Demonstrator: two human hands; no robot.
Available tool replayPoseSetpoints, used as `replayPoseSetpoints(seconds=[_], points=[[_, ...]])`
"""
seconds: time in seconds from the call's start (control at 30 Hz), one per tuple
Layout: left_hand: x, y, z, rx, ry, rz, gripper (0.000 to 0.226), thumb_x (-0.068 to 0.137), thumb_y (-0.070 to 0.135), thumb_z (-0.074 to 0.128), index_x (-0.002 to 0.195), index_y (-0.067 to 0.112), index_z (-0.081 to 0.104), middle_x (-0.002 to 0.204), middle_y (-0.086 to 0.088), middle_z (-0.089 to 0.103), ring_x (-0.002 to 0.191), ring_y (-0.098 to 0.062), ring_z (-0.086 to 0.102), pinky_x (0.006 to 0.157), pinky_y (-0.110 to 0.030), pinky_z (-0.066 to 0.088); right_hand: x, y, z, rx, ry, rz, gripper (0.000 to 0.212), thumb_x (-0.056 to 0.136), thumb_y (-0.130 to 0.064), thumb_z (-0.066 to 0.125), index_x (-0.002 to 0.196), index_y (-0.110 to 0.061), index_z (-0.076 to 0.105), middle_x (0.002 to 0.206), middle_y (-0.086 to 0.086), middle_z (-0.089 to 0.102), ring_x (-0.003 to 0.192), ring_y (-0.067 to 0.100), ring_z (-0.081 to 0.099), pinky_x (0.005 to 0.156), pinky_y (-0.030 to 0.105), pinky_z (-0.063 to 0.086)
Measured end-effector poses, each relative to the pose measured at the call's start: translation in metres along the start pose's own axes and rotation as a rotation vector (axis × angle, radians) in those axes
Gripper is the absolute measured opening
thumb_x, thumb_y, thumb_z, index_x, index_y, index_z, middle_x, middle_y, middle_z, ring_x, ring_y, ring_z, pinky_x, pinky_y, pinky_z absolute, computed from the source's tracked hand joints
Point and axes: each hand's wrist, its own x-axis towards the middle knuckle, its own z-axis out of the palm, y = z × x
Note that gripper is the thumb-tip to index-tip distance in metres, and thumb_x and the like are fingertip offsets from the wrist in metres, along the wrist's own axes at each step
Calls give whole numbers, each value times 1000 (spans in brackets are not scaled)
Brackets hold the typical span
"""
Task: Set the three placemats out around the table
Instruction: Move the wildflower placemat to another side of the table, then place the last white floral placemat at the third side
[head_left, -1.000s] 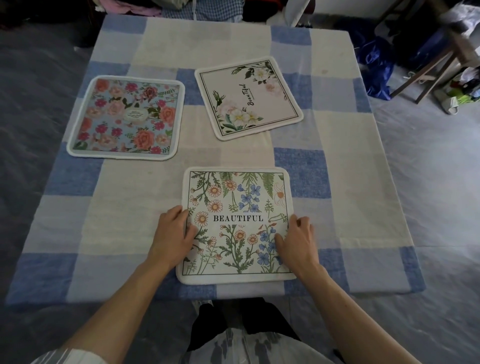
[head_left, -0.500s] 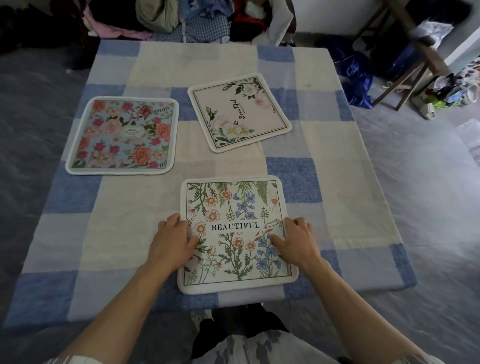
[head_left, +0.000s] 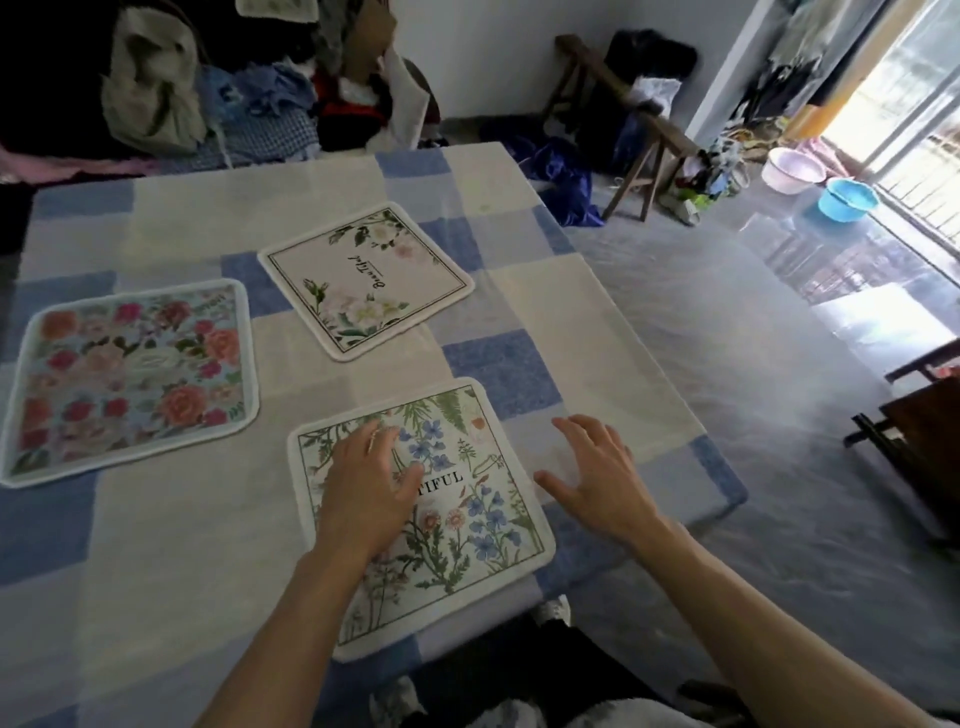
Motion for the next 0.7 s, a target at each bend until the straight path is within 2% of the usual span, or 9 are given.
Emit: replayPoseSetpoints(seconds=[0.13, 0.27, 0.33, 0.4, 0.47, 0.57, 0.63, 0.7], points=[[-1, 21, 3, 18, 65, -5, 60, 91, 47, 55, 142, 18, 46, 148, -3, 41, 138, -21, 31, 114, -41, 30, 16, 27, -8, 99, -2, -61, 70, 88, -51, 63, 147, -19, 41, 147, 3, 42, 134, 22, 37, 111, 39, 32], [6, 52, 14, 57, 130, -83, 57, 90, 41, 60, 140, 15, 49, 141, -6, 48, 130, -24, 38, 108, -40, 34, 44, 71, -18, 239, 23, -136, 62, 89, -49, 63, 141, -21, 45, 141, 2, 48, 128, 21, 44, 108, 39, 39], [11, 80, 26, 57, 172, -135, 54, 91, 37, 62, 138, 13, 50, 138, -8, 51, 127, -26, 42, 105, -40, 35, 64, 98, -28, 312, 22, -208, 60, 89, -48, 62, 141, -20, 47, 139, 2, 50, 125, 19, 47, 106, 34, 40], [12, 113, 41, -38, 213, -220, 48, 91, 33, 64, 133, 13, 53, 132, -9, 54, 121, -27, 49, 101, -42, 41, 84, 122, -44, 406, -3, -242, 58, 89, -46, 64, 139, -21, 49, 136, 0, 53, 121, 17, 52, 102, 29, 41], [13, 150, 54, -219, 256, -296, 43, 91, 33, 65, 129, 16, 56, 124, -5, 58, 112, -24, 57, 89, -41, 51, 100, 141, -65, 534, -22, -223, 52, 89, -43, 67, 135, -25, 52, 131, -5, 55, 114, 11, 56, 95, 28, 48], [17, 197, 70, -425, 316, -372, 34, 92, 35, 64, 122, 21, 60, 115, 5, 61, 104, -14, 61, 73, -28, 54, 119, 162, -97, 688, -73, -176, 44, 89, -42, 67, 130, -30, 55, 126, -14, 59, 110, 3, 59, 86, 20, 51], [24, 215, 76, -505, 334, -380, 30, 92, 36, 64, 118, 22, 61, 115, 8, 64, 106, -8, 61, 72, -20, 49, 131, 171, -116, 771, -107, -149, 40, 90, -37, 68, 128, -30, 57, 121, -15, 62, 109, 2, 61, 83, 18, 52], [39, 223, 78, -603, 349, -374, 27, 91, 37, 65, 113, 22, 63, 113, 7, 66, 106, -9, 62, 76, -22, 49, 141, 176, -130, 825, -113, -130, 34, 91, -29, 70, 123, -31, 59, 116, -12, 65, 104, 5, 64, 80, 19, 53]])
